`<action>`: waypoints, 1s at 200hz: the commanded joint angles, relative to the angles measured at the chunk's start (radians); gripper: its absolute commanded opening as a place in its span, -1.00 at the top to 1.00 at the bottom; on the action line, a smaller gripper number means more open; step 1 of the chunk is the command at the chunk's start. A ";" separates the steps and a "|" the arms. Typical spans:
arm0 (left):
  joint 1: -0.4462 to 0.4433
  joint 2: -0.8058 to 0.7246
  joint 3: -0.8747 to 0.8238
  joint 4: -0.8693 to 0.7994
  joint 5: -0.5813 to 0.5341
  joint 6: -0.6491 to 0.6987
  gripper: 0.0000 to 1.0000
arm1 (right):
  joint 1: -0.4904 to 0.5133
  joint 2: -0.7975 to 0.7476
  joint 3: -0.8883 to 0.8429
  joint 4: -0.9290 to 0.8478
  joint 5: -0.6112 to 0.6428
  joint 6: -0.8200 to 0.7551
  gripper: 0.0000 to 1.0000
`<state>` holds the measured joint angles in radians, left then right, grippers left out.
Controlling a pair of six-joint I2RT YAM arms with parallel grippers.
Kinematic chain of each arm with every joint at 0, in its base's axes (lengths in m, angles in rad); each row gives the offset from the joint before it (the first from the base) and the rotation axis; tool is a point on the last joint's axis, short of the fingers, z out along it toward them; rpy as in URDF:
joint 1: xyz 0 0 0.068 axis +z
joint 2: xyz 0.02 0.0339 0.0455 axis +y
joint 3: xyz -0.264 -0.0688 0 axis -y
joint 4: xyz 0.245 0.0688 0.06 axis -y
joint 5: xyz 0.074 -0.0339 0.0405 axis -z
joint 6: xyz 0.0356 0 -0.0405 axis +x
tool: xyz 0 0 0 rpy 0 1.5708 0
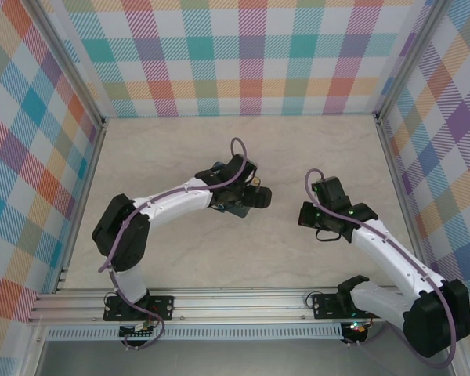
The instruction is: Unlock the padlock with the key
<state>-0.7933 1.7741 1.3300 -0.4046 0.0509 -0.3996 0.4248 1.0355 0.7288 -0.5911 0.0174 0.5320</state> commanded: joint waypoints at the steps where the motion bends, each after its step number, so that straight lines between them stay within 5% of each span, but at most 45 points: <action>1: -0.009 -0.074 0.030 -0.046 -0.015 0.016 -0.94 | -0.004 -0.003 -0.004 0.077 -0.072 -0.025 0.97; 33: 0.005 -0.191 -0.009 -0.075 -0.136 0.063 -0.89 | -0.004 -0.023 -0.036 0.188 -0.191 -0.038 0.98; 70: 0.038 -0.387 -0.250 0.037 -0.223 0.124 -0.77 | 0.006 -0.007 -0.057 0.320 -0.293 -0.017 0.98; 142: 0.048 -0.713 -0.785 0.573 -0.197 0.389 -0.75 | 0.064 0.168 -0.052 0.681 -0.445 0.112 0.98; 200: 0.049 -0.709 -0.968 0.796 -0.187 0.454 -0.83 | 0.103 0.345 0.035 0.781 -0.459 0.108 0.98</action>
<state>-0.7502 1.0477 0.3885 0.2352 -0.1406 0.0021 0.5159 1.3254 0.7036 0.0826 -0.4034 0.6304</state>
